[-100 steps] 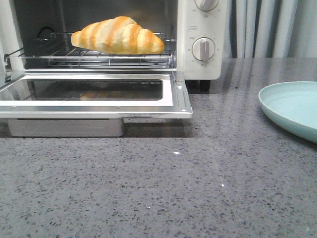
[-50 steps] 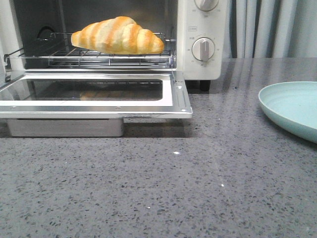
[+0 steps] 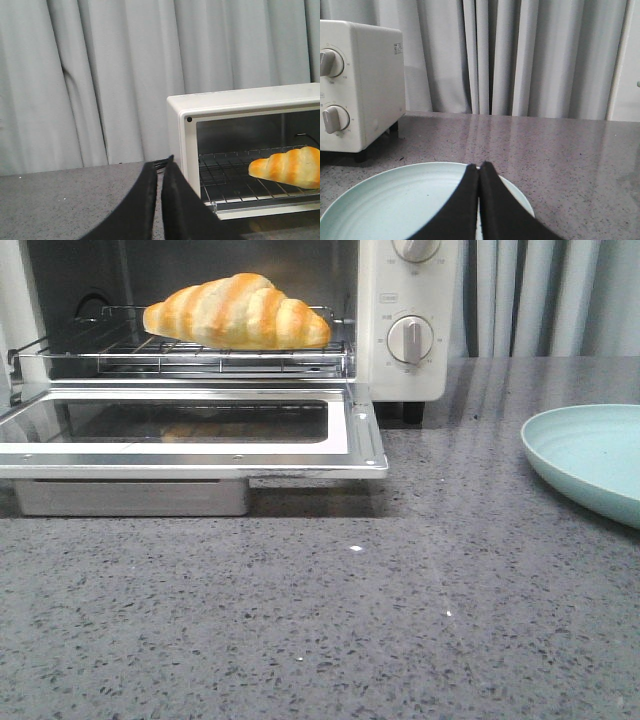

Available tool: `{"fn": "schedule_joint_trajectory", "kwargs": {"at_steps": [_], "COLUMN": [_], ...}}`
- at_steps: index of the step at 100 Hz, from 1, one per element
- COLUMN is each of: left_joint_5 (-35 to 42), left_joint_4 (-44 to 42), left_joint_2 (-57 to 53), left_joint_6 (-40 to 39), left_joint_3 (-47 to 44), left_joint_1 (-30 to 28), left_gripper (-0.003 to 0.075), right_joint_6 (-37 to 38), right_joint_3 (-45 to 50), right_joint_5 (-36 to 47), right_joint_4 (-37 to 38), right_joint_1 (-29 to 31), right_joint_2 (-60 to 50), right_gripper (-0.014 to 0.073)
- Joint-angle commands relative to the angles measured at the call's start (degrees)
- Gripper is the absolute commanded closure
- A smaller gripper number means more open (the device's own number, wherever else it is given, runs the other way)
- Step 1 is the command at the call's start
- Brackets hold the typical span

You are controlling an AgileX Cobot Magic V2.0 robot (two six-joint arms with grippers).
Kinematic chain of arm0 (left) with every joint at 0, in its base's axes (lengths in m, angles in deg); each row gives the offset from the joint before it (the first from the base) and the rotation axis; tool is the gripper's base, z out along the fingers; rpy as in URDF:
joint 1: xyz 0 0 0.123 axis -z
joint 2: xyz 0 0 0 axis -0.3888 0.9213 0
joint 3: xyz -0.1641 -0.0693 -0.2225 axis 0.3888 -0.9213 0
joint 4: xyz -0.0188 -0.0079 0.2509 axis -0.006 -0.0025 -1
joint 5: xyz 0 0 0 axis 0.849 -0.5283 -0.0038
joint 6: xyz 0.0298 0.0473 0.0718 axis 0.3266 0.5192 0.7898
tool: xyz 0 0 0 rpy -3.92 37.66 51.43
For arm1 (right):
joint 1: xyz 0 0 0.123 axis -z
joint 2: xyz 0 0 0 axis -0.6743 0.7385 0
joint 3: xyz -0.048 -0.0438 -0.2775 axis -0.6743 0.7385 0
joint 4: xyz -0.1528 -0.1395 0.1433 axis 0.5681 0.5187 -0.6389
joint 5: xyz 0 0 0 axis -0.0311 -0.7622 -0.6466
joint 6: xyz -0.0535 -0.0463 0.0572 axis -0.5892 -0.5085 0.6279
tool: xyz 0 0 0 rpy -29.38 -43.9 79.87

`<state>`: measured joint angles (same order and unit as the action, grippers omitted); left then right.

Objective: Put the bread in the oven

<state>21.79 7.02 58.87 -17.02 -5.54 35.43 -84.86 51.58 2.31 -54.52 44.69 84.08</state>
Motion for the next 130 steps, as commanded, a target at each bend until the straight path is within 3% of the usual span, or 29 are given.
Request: {"fn": "schedule_joint_trajectory", "kwargs": {"at_steps": [1,53,75,85,130], "left_joint_5": [3.9,4.2,-2.3,-1.5,22.3], "left_joint_4": [0.1,-1.2,5.3,9.2,22.2], "left_joint_2": [-1.8,-1.8,-1.8,-1.8,-1.8], "left_joint_6": [-0.6,-0.6,-0.7,-0.7,-0.7], "left_joint_3": [1.4,1.4,1.2,-0.6,-20.2], "left_joint_1": [-0.1,-0.4,-8.1,-11.0,-13.7], "left_gripper": [0.074,0.074,0.074,0.074,0.074], "right_joint_6": [0.3,0.3,0.3,0.3,0.3], "right_joint_3": [0.6,0.6,0.6,0.6,0.6], "right_joint_5": [4.9,4.9,4.9,4.9,4.9], "right_joint_4": [0.0,0.0,0.0,0.0,0.0], "right_joint_1": [0.3,0.3,0.3,0.3,0.3], "right_joint_2": [-1.3,-1.3,-1.3,-1.3,-1.3], "right_gripper": [0.0639,0.0639,0.0639,0.0639,0.0639]}}
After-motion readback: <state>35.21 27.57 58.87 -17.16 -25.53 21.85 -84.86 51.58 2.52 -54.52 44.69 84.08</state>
